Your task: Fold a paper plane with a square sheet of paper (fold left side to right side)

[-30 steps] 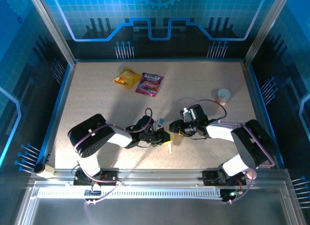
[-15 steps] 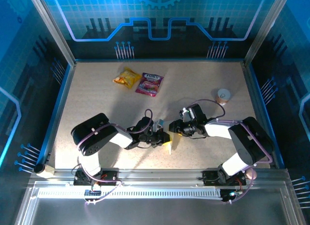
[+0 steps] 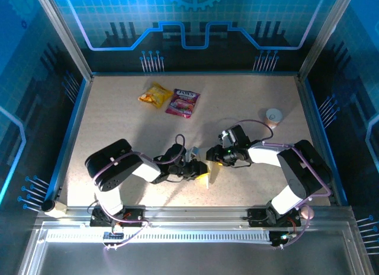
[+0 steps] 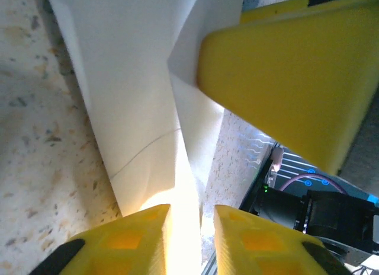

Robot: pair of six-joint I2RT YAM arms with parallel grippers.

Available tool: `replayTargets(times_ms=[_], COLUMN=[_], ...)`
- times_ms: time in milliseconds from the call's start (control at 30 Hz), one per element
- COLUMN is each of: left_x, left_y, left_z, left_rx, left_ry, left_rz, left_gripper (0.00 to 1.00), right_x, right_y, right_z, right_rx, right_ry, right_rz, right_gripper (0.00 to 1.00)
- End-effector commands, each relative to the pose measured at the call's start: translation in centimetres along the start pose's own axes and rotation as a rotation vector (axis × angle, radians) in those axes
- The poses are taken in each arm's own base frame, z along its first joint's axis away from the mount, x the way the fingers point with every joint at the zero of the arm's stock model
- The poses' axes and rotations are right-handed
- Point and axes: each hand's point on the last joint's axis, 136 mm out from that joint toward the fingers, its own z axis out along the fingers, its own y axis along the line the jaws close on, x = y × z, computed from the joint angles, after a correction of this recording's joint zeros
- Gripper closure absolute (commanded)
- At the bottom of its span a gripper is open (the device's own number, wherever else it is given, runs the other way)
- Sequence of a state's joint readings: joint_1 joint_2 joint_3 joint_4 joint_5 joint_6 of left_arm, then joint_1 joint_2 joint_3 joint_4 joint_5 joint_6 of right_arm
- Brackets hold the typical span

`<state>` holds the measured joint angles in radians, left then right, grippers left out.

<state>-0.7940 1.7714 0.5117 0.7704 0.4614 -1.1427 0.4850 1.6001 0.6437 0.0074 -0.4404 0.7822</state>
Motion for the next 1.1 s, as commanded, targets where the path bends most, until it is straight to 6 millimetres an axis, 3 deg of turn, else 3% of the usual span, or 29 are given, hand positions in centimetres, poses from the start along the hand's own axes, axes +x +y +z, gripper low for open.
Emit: replayTargets(times_ms=[0, 167, 367, 800, 1067], left_x=[-0.8, -1.3, -1.8, -2.2, -2.1], left_y=[-0.2, -0.1, -0.1, 1.6, 2.3], left_z=[-1.1, -1.1, -0.1, -0.3, -0.5], left_rx=[-0.018, -0.040, -0.044, -0.131, -0.161], left_ry=[-0.041, -0.045, -0.037, -0.064, -0.066], left_rz=[0.030, 0.040, 0.040, 0.049, 0.054], left_gripper=[0.65, 0.59, 0.60, 0.86, 0.92], right_x=[2.6, 2.6, 2.6, 2.6, 2.6], right_y=[-2.5, -2.6, -2.8, -2.9, -2.8], right_z=[2.1, 1.9, 1.8, 1.8, 1.9], right_rx=[0.093, 0.109, 0.116, 0.126, 0.129], right_ry=[0.074, 0.073, 0.073, 0.078, 0.082], right_rz=[-0.003, -0.008, -0.006, -0.011, -0.012], right_gripper=[0.52, 0.52, 0.52, 0.52, 0.52])
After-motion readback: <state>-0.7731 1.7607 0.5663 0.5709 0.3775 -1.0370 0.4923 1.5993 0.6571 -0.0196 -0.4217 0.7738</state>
